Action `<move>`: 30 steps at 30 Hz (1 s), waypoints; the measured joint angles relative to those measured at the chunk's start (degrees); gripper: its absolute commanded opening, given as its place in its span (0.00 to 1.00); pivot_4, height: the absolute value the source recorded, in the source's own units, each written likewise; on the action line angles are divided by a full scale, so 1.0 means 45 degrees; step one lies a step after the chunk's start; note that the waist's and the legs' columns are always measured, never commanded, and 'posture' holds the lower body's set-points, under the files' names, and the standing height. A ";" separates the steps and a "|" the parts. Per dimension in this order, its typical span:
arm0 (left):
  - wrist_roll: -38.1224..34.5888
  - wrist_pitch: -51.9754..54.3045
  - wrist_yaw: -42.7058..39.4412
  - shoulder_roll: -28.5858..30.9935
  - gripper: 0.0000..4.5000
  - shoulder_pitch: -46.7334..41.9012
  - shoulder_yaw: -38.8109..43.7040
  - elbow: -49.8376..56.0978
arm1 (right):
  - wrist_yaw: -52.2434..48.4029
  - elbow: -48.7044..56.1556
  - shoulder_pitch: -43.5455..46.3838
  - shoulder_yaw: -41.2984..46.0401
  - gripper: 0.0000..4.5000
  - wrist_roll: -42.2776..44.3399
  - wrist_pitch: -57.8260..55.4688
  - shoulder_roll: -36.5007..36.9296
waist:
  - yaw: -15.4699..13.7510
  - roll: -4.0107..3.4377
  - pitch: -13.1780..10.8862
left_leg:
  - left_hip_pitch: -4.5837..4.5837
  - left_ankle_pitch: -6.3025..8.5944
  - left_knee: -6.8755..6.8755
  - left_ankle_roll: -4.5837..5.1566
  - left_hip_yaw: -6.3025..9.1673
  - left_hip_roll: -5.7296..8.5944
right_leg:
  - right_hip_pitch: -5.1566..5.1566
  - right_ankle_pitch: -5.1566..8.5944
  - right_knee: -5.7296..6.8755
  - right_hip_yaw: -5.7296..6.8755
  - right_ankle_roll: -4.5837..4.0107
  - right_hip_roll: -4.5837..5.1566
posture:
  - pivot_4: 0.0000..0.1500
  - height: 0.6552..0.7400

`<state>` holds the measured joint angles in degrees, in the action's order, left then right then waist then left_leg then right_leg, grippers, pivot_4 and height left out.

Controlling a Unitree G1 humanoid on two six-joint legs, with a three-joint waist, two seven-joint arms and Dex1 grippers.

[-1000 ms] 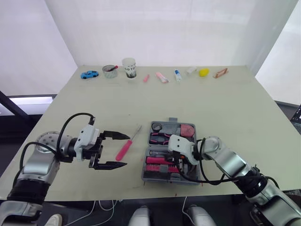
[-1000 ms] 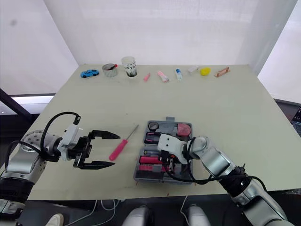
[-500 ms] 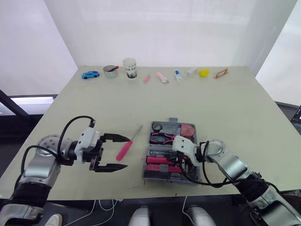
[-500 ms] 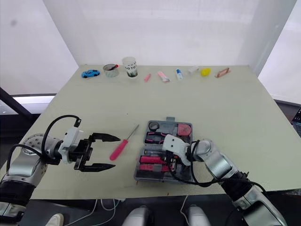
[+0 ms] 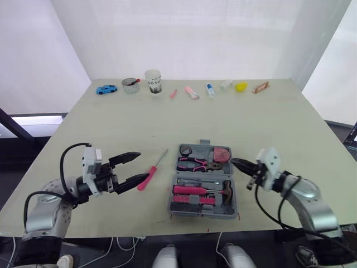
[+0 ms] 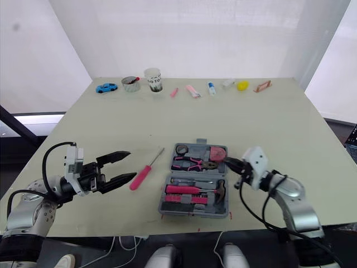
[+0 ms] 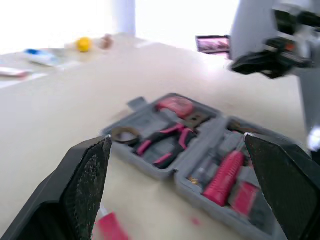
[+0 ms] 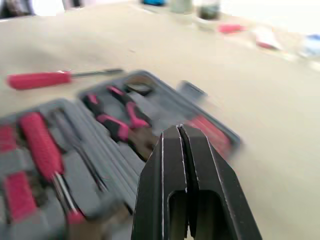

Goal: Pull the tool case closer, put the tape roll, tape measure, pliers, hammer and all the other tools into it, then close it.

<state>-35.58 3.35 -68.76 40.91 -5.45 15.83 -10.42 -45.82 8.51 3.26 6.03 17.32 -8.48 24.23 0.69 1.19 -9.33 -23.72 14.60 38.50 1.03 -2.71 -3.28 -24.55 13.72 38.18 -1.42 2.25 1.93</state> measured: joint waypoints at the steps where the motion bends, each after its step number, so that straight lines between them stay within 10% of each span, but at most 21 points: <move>1: 0.0177 -0.0114 0.0243 -0.0066 1.00 0.0079 0.0097 -0.0203 | 0.0063 0.0011 -0.0338 0.0348 0.23 0.0145 0.0149 -0.0003 | -0.0003 0.0000 0.0000 | 0.0000 0.0000 0.0000 0.0000 0.0000 0.0000 | 0.0000 0.0000 0.0000 -0.0001 0.0000 0.0000 | 1.00 1.00; 11: 0.1106 -0.1113 0.2189 -0.1312 1.00 0.1293 0.1017 -0.1401 | 0.0842 -0.0027 -0.4873 0.3840 0.96 0.1571 0.2231 -0.0949 | 0.0002 0.0013 0.0014 | 0.0094 -0.0001 -0.0004 0.0000 0.0000 -0.0002 | 0.0097 0.0001 -0.0012 -0.0001 -0.0007 0.0005 | 1.00 1.00; 30: 0.2440 0.0637 0.5785 -0.2301 1.00 0.1051 0.0236 0.0338 | 0.0712 0.1469 -0.6282 0.3984 0.99 0.3222 0.1491 -0.0218 | -0.0016 0.0020 0.0067 | 0.0228 0.0002 -0.0032 -0.0002 -0.0033 -0.0003 | 0.0207 0.0018 -0.0041 -0.0037 -0.0071 0.0020 | 1.00 1.00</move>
<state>-24.60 6.22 -42.73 30.55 -0.72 16.89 -8.90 -42.62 15.12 -25.01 23.96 31.83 -1.77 23.24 0.62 1.28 -9.03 -22.69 14.61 38.36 1.02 -2.86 -3.29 -23.62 13.80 37.99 -1.58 1.93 2.02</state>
